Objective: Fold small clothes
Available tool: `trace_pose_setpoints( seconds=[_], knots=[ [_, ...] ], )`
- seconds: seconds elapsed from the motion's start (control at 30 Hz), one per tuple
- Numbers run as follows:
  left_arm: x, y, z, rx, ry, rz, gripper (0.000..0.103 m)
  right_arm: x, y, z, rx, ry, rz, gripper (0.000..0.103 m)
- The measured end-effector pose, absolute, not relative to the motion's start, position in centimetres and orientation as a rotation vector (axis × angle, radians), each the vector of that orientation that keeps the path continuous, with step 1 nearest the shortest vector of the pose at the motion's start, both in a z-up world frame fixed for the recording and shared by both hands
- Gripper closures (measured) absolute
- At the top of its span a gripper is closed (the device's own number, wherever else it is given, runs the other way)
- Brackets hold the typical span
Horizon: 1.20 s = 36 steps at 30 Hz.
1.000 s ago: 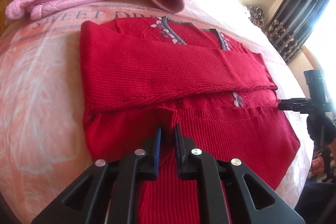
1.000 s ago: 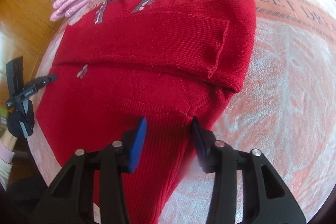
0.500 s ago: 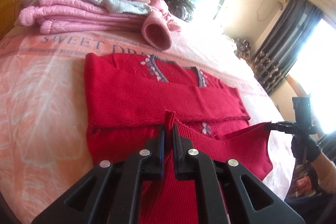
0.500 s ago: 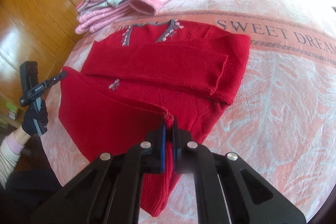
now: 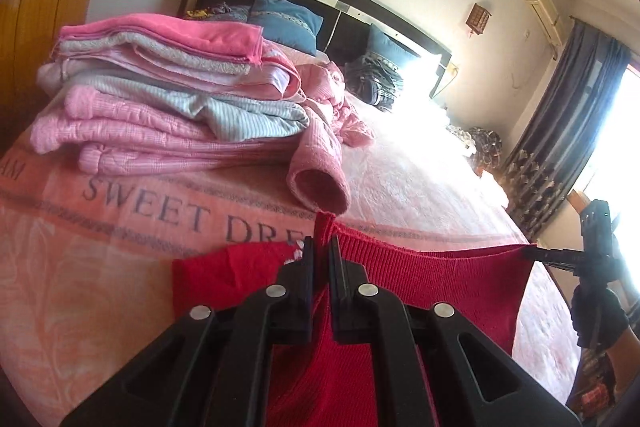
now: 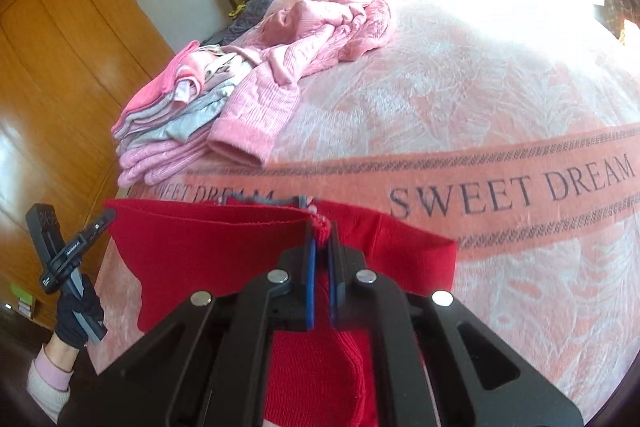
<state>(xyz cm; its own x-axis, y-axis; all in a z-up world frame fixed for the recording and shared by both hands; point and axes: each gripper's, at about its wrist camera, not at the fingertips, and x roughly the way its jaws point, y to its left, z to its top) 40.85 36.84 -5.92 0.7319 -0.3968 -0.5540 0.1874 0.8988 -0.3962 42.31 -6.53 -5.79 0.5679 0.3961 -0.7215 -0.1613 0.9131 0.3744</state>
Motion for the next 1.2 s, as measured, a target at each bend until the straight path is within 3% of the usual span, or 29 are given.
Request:
trace_pose_setpoints(
  seconds=[0.27,0.37,0.43,0.57,0.73,0.9,1.13,1.2],
  knots=[
    [47.1,35.8,-15.6,-0.305,0.841,-0.184,0.096,49.5,-4.9,-15.0,0.308,1.020,0.194,0.100],
    [47.7,36.7,-18.2,-0.344,0.912,-0.151,0.086,49.9,-4.8,-17.8,0.287,1.053,0.160,0.099],
    [47.2,37.9,-18.2,-0.424,0.893,-0.166,0.085,49.7,-5.1,-18.4,0.288,1.058,0.152,0.092],
    [45.2,40.6,-15.7,-0.488,0.861,-0.133,0.073,48.1,-6.1,-16.3,0.288,1.022,0.165,0.074],
    [40.6,42.3,-9.7,-0.402,0.834,-0.156,0.070,43.5,-7.4,-11.7,0.264,1.046,0.229,0.067],
    [34.4,40.4,-7.4,-0.332,0.872,-0.263,0.053,35.6,-6.8,-11.7,0.195,1.165,0.304,0.055],
    [30.5,35.6,-11.9,-0.300,0.972,-0.362,0.048,30.0,-6.6,-17.1,0.271,1.257,0.340,0.055],
    [30.5,34.7,-13.4,-0.301,0.993,-0.369,0.047,30.0,-6.4,-18.2,0.314,1.260,0.364,0.062]
  ],
)
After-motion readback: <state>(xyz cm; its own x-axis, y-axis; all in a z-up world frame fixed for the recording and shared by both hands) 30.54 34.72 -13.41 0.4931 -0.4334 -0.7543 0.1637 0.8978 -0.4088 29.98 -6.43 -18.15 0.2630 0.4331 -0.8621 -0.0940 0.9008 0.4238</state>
